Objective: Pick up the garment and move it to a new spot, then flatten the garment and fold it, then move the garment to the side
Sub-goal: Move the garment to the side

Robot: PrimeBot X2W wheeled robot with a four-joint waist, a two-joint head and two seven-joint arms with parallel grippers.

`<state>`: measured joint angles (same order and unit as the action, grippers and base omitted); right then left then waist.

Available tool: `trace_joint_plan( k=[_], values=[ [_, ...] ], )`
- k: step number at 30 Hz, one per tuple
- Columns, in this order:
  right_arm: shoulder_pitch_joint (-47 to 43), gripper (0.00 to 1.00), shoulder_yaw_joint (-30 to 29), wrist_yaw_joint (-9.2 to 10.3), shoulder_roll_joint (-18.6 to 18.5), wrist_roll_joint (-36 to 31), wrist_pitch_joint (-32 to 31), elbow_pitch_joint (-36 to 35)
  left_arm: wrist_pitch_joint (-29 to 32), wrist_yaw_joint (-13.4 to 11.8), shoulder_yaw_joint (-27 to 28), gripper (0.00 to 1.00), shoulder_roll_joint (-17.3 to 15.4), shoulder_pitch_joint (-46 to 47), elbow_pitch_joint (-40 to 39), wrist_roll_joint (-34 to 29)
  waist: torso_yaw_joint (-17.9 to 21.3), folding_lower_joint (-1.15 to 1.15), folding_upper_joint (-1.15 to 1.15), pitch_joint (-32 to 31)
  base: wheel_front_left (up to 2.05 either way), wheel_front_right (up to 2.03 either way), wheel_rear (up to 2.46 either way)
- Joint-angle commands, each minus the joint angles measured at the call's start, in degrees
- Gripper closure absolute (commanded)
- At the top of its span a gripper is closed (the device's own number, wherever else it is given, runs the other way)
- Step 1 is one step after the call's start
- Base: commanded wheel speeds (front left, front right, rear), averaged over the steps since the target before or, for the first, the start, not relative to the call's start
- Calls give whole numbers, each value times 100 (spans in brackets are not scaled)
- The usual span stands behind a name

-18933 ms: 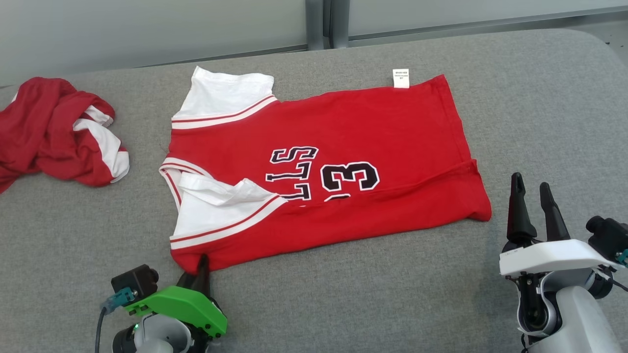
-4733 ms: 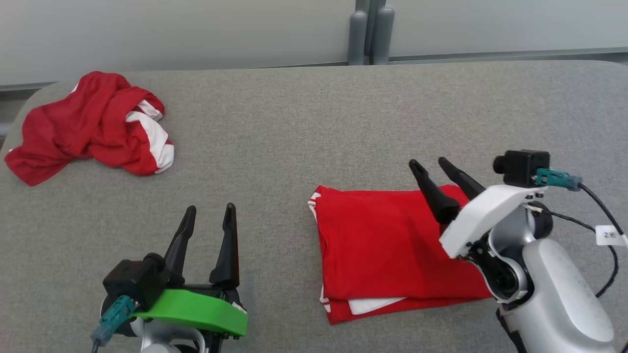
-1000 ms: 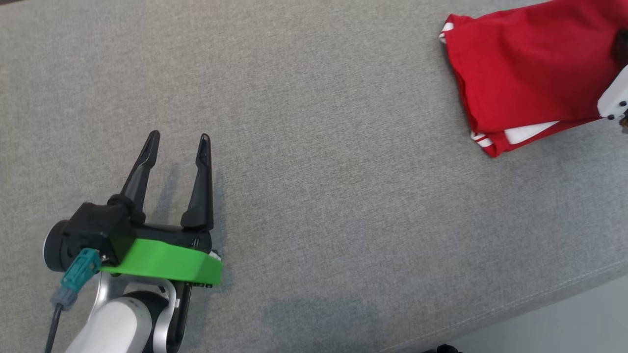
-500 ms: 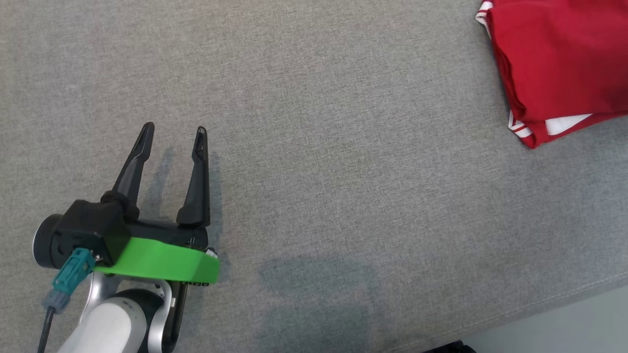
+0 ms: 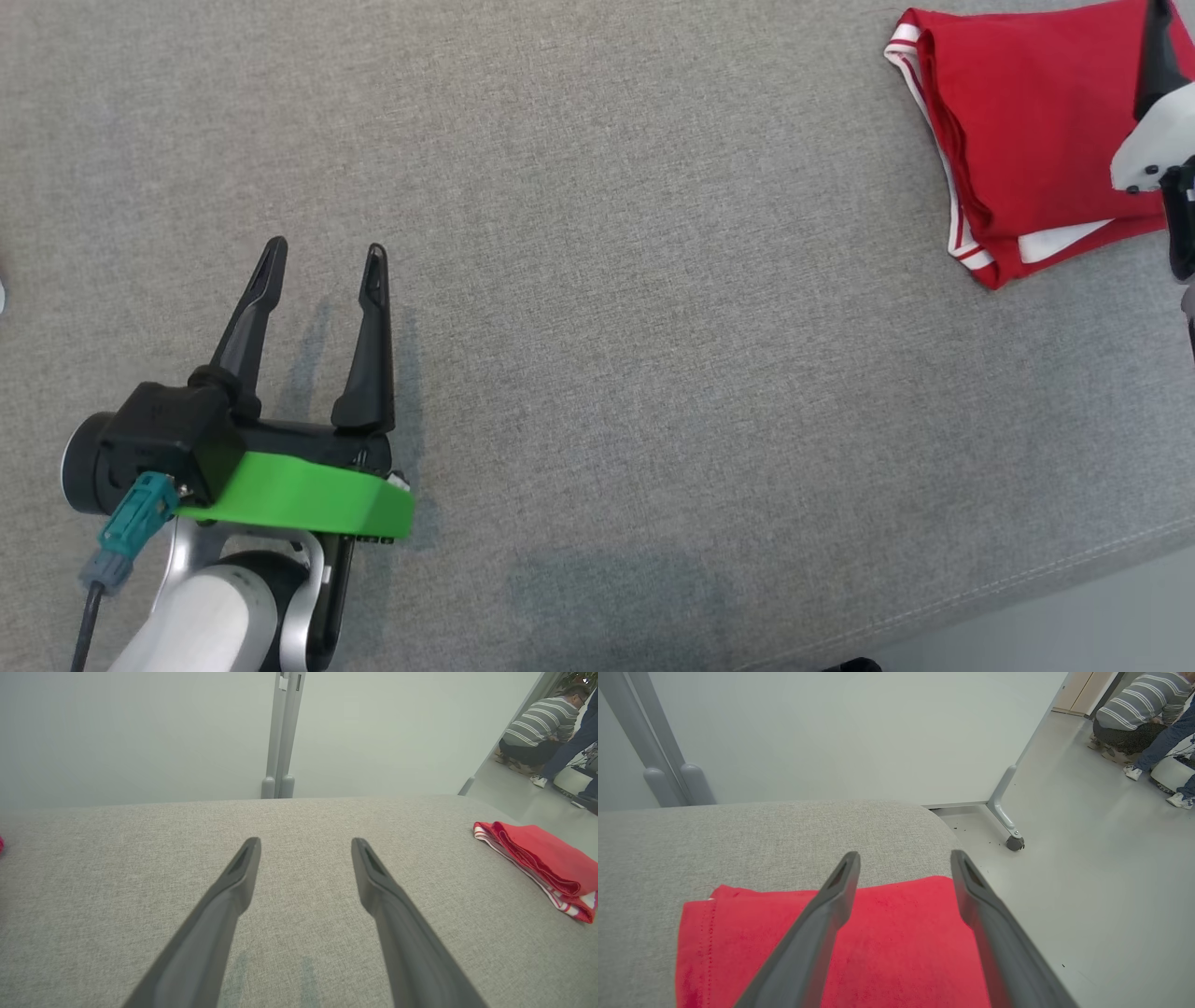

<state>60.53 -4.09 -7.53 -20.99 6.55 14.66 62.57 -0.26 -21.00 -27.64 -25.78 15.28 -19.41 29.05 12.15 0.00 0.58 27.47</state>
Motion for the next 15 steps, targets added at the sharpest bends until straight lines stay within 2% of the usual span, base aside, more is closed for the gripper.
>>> trace_joint_plan(
  k=[1, 9, 15],
  values=[
    [-66, 0, 81, 7, 26, 64, 30, -83, -46, 3, 25, 0, 13, -47, 25, 30, 13, 0, -58, -143, 0, 0, 0],
    [-581, 0, 846, 7, 165, 681, 53, -1229, -392, 63, 190, 0, 183, -207, 380, 314, -129, 0, -58, -778, 0, 0, 0],
    [-1144, 0, 1048, 7, 279, 1009, 49, -1994, -735, 156, 323, 0, 340, -352, 767, 566, -342, 0, -58, -1271, 0, 0, 0]
  ],
)
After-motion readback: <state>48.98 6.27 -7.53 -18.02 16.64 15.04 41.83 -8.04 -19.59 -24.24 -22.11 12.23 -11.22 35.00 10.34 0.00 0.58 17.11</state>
